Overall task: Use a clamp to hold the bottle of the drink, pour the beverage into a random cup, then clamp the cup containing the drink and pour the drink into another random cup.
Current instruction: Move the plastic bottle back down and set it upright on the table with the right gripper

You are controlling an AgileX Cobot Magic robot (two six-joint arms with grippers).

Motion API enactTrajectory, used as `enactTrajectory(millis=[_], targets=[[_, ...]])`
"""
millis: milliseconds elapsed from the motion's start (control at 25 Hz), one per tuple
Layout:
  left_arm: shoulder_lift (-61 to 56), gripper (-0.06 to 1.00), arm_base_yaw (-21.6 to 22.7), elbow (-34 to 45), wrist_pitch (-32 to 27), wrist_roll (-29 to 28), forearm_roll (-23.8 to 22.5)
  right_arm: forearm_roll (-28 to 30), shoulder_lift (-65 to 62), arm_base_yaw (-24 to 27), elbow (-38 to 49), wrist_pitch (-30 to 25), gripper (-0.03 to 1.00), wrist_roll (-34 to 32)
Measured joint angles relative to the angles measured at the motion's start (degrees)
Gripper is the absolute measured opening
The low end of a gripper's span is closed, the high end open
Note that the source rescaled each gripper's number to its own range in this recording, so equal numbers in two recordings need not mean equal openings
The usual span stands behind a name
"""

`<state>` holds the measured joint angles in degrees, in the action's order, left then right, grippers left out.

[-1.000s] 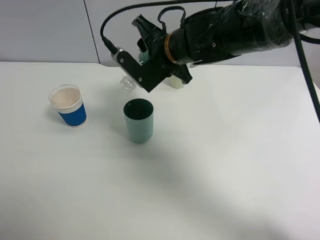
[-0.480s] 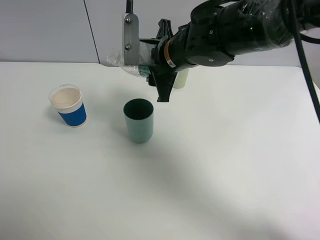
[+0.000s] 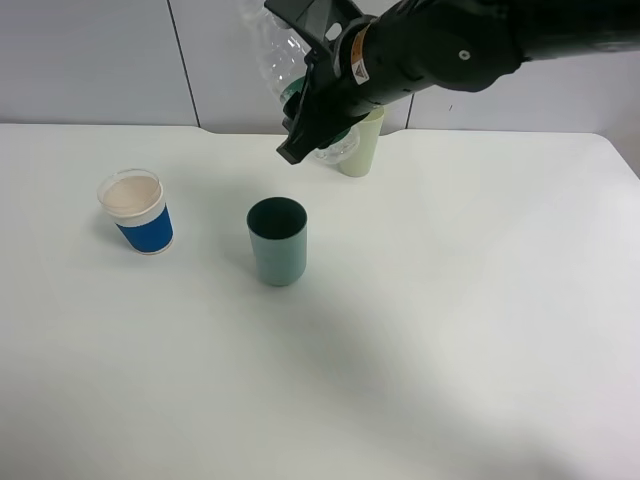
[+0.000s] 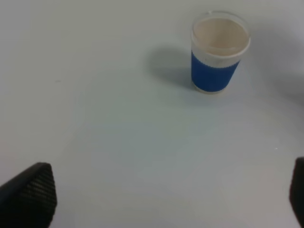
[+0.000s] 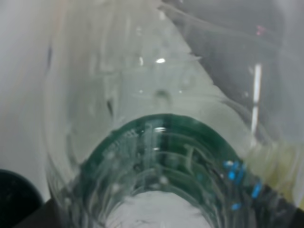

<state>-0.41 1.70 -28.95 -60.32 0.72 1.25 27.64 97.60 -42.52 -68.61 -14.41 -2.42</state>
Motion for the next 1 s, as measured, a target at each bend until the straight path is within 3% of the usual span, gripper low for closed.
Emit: enactTrajectory(millis=[200,440,560,1000], targets=[[0.00,1.00,0.00,0.00,0.00,0.00,0.00,-6.53,-6.62,0.00,9.56,8.97,0.03,3.71],[0.00,1.00,0.00,0.00,0.00,0.00,0.00,-15.98,-14.37,0.00,22.76,18.02,0.03,17.50],[0.00,1.00,0.00,0.00,0.00,0.00,0.00,-21.88,-16.37,0.00,28.45,24.22,0.03,21.17],[0.00,1.00,0.00,0.00,0.00,0.00,0.00,-64.73,-16.89,0.00,46.58,64.73,0.03,28.18]])
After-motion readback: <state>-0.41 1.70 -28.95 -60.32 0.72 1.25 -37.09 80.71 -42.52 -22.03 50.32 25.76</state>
